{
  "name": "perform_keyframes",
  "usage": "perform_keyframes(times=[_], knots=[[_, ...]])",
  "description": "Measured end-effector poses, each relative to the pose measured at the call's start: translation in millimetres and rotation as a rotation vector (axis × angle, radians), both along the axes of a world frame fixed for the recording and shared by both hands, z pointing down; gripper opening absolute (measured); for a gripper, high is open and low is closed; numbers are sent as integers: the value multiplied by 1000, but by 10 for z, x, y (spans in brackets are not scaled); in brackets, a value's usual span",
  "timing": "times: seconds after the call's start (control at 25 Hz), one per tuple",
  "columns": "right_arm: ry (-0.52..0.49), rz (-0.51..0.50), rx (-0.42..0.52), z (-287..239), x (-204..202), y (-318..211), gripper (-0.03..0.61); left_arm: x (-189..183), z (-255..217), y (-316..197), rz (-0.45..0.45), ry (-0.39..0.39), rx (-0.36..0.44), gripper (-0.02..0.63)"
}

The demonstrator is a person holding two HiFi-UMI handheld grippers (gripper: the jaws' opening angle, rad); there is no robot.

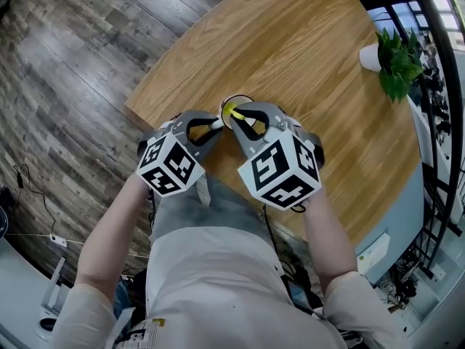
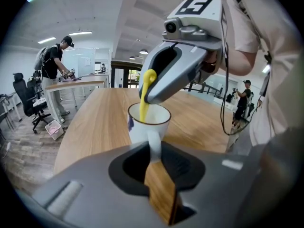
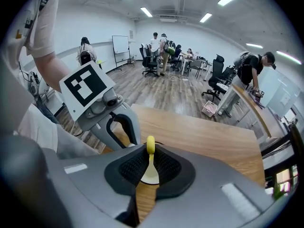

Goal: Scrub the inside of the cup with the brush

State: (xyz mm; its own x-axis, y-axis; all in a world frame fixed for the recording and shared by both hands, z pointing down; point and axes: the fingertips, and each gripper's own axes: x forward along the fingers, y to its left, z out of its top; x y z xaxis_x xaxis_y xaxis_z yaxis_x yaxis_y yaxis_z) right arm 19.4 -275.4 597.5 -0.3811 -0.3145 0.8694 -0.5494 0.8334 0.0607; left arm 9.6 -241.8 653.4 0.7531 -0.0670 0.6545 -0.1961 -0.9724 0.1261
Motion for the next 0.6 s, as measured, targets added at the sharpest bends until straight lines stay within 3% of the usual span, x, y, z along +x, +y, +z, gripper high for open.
perform_keyframes(times=[0.24, 0.6], knots=[[83, 37, 86, -102, 162, -43, 35, -18, -8, 25, -7, 8, -35, 67], [154, 73, 28, -141, 351, 206, 32, -20, -10, 35, -44, 12, -46, 67]])
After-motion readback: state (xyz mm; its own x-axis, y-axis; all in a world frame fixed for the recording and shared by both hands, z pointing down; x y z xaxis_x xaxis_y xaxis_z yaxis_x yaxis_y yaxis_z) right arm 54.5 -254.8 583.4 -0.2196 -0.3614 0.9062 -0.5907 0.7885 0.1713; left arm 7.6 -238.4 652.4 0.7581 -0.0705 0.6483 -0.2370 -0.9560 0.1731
